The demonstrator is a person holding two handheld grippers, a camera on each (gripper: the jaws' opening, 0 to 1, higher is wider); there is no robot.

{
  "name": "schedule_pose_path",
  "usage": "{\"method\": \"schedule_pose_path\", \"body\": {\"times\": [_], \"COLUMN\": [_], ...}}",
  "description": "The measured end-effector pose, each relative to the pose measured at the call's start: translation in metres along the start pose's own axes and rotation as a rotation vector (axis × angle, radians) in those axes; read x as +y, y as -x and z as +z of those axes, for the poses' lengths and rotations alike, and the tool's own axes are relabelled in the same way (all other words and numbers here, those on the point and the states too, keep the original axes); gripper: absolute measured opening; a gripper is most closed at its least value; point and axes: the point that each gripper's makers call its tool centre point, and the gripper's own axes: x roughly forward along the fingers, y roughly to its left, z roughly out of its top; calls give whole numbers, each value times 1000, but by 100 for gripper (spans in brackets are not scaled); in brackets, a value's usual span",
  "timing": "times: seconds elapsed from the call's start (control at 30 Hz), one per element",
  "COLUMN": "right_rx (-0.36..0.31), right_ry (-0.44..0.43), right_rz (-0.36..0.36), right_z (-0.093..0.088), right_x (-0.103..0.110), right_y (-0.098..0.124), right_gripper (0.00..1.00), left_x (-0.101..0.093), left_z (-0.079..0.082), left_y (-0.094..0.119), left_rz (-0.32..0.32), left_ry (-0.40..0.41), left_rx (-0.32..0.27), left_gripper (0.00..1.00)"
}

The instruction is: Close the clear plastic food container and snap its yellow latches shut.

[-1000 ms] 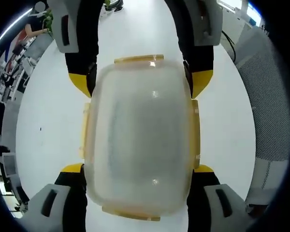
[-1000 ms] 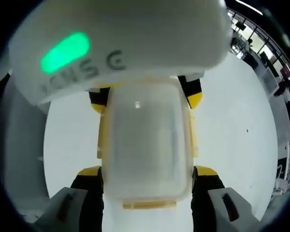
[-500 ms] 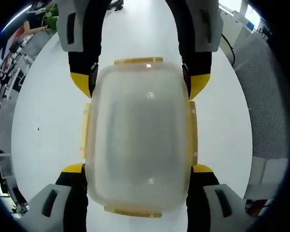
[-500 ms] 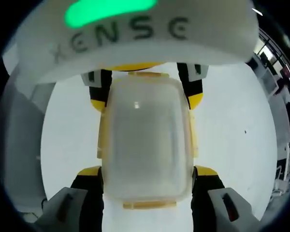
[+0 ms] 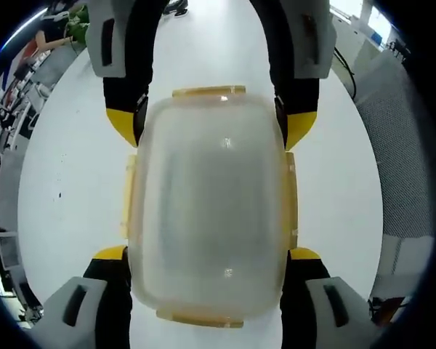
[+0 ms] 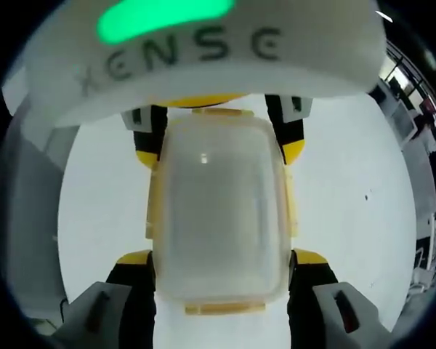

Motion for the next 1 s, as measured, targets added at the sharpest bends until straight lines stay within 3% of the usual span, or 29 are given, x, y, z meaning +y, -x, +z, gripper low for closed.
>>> {"method": "schedule_pose_path", "body": {"times": [0.43,0.57,0.67,0.77,0.83,1.0], "right_rx": [5,-4,-12,-26,-37,-50], "right_ry": [1,-9,-5,18,27,22], "right_rz": [5,3,2,-13,-32,-7], "right_z": [-1,-1,0,2,3,4], "right_x": [1,1,1,-2,-5,1], "right_y": [1,2,2,3,3,2], "right_gripper": [75,76,76,81,88,87], "left_x": [0,-1,-3,-4,-3,1], "left_z": [1,-5,-4,-2,-2,1], "left_y": [1,1,-1,-1,0,3], "left_rz": [3,3,11,10,17,22], "left_ry": [-14,-75,-87,-76,-83,-76], "left_rx": [0,54,55,44,46,23], "left_gripper": [86,87,89,99,99,99]}}
